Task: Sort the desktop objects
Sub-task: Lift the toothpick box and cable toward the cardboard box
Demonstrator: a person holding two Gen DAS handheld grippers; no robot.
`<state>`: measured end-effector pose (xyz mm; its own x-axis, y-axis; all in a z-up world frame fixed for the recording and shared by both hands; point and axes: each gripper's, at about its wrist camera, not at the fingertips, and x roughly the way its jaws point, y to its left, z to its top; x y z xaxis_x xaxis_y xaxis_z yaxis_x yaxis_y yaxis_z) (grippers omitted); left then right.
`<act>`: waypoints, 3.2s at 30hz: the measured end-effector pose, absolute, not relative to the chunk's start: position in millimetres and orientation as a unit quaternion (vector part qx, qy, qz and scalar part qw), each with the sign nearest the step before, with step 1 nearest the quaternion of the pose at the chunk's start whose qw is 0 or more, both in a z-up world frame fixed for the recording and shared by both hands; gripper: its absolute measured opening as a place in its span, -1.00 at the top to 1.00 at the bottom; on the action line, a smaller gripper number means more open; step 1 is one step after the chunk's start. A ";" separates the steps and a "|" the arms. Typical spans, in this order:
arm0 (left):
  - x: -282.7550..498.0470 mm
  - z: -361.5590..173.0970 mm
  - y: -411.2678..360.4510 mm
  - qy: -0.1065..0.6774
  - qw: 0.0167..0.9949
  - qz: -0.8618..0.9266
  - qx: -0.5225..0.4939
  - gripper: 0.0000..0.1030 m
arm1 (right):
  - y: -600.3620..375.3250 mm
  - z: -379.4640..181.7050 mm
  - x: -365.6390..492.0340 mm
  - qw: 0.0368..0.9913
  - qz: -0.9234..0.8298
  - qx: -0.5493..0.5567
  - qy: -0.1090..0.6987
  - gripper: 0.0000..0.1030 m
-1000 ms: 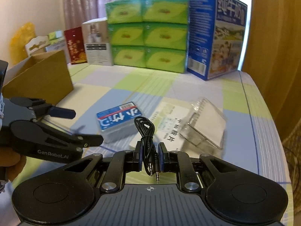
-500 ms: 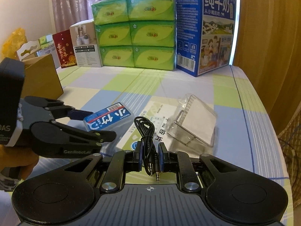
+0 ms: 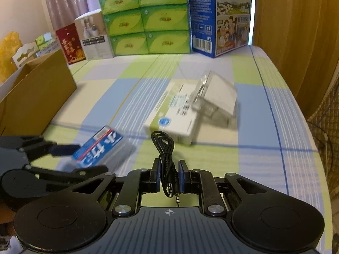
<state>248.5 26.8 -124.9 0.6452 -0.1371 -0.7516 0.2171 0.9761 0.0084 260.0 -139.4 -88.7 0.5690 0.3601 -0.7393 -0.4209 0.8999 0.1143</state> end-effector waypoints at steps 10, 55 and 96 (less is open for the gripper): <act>262.1 -133.8 22.0 0.401 0.908 -0.109 0.060 -0.19 | -142.8 -94.9 253.1 0.884 0.204 -0.015 0.420 0.74; 105.1 22.5 38.0 0.336 0.941 -0.046 0.001 0.01 | -104.4 25.5 101.7 0.920 0.201 -0.029 0.336 0.74; 11.9 66.1 242.8 0.323 0.941 0.102 -0.010 0.01 | 94.3 52.3 51.9 0.878 0.366 -0.064 0.302 0.74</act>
